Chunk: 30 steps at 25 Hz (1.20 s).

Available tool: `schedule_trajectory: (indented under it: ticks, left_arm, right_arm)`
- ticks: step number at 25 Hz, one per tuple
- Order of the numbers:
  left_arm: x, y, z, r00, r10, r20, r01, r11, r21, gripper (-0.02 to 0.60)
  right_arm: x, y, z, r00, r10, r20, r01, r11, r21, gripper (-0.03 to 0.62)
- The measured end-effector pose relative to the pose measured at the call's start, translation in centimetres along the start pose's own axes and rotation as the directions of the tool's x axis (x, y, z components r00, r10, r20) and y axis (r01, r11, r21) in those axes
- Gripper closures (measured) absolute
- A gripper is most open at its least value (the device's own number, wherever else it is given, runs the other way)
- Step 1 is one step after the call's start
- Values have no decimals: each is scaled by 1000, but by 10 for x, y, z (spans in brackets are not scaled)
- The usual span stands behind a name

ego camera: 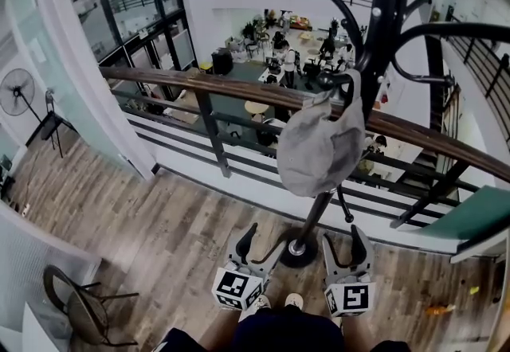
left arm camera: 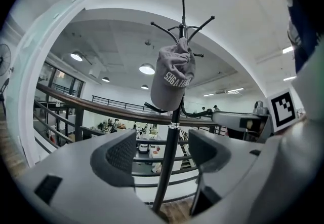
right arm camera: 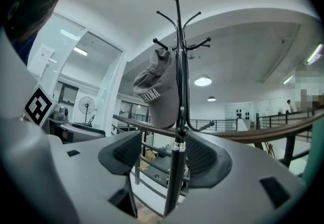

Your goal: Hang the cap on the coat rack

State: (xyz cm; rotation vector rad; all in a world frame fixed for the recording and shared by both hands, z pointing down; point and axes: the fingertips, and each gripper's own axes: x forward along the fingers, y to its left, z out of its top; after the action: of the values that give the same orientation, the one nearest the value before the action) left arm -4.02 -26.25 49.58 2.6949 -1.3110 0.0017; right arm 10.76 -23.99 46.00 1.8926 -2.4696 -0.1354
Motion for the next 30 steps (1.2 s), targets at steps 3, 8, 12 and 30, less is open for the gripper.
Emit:
schedule_trajectory:
  ticks: [3, 8, 12, 30]
  left_arm:
    - [1, -1, -7, 1000, -11, -7, 11, 1000, 10, 278]
    - [-1, -7, -35, 997, -25, -77, 23, 1000, -18, 278]
    - [-3, -9, -37, 996, -20, -83, 17, 999, -29, 278]
    - [-6, -15, -31, 1000, 9, -28, -9, 1000, -16, 580]
  right_arm:
    - [-4, 3, -30, 997, -4, -73, 7, 999, 49, 319]
    - [-5, 2, -55, 990, 3, -140, 3, 999, 41, 313]
    - [-5, -2, -58, 989, -5, -149, 10, 999, 33, 309]
    - [-10, 4, -50, 986, 44, -164, -43, 999, 5, 586]
